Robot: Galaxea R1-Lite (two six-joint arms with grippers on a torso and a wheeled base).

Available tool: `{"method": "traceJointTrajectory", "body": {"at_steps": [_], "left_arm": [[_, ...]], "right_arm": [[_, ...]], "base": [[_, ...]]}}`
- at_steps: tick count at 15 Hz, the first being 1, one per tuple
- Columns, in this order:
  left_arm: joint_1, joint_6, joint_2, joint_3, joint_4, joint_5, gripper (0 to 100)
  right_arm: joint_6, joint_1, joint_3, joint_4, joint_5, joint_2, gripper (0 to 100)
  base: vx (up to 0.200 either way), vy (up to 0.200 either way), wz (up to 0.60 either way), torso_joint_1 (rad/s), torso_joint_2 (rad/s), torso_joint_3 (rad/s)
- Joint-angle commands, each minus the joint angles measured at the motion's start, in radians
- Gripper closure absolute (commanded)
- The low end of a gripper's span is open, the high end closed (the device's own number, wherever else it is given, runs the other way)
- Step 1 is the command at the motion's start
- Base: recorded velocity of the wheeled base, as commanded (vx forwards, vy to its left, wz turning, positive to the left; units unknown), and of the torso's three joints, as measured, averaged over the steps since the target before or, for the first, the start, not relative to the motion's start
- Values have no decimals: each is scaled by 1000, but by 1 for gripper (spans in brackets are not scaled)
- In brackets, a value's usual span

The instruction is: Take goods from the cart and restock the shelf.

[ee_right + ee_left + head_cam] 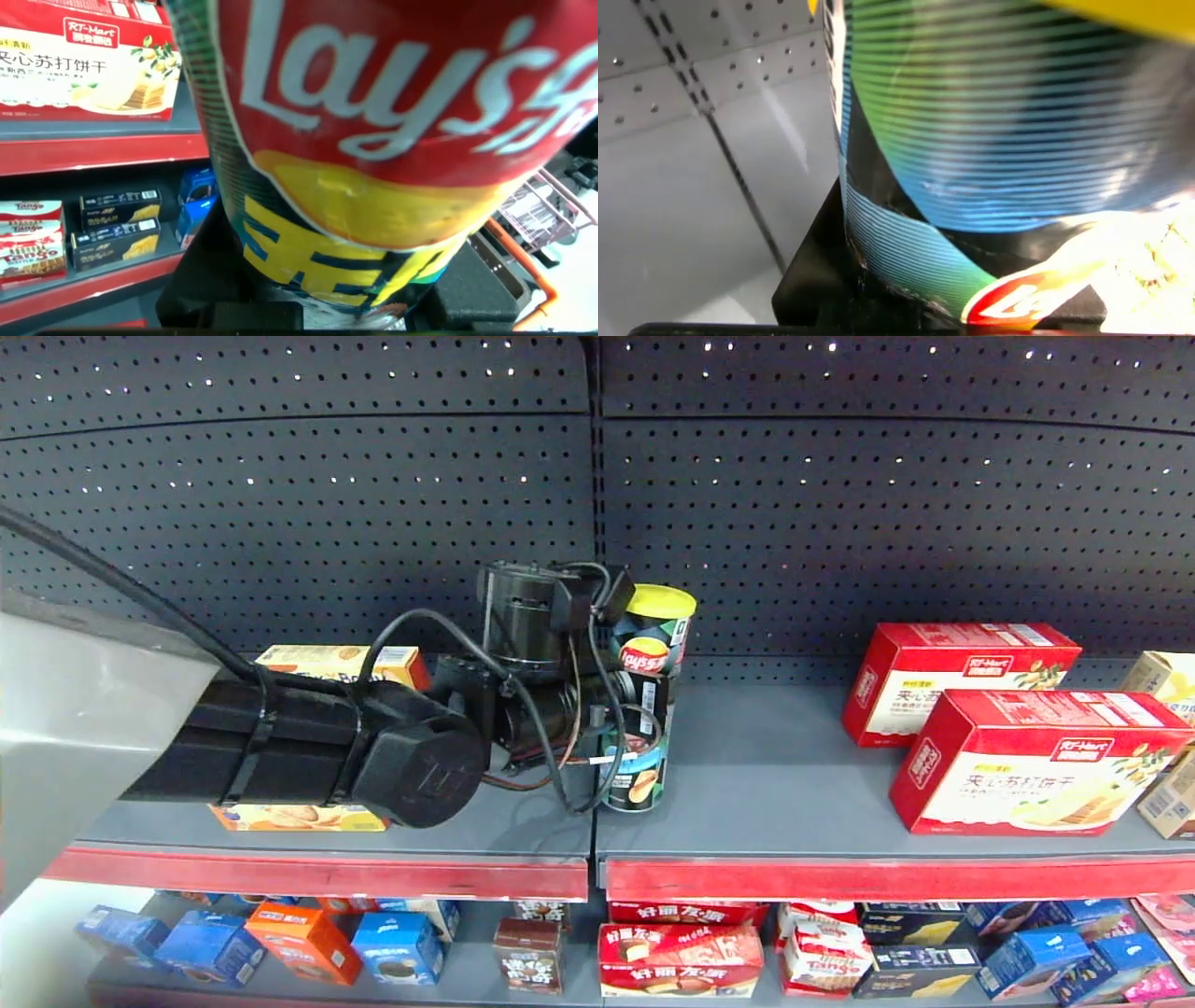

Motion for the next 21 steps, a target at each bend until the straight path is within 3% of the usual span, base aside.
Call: {"method": "traceJointTrajectory", "body": {"at_steps": [1, 8, 21], "left_arm": [[-1, 1, -39, 48, 0, 1, 100], [-12, 1, -30, 62, -2, 1, 100], [0, -4, 50, -10, -8, -2, 100]], "right_arm": [[0, 1, 2, 0, 0, -13, 100], [2, 1, 4, 0, 0, -18, 100], [2, 1, 7, 0, 0, -15, 100]], "base": [[0, 0, 0, 0, 0, 0], [0, 0, 0, 0, 0, 0], [0, 0, 0, 0, 0, 0]]}}
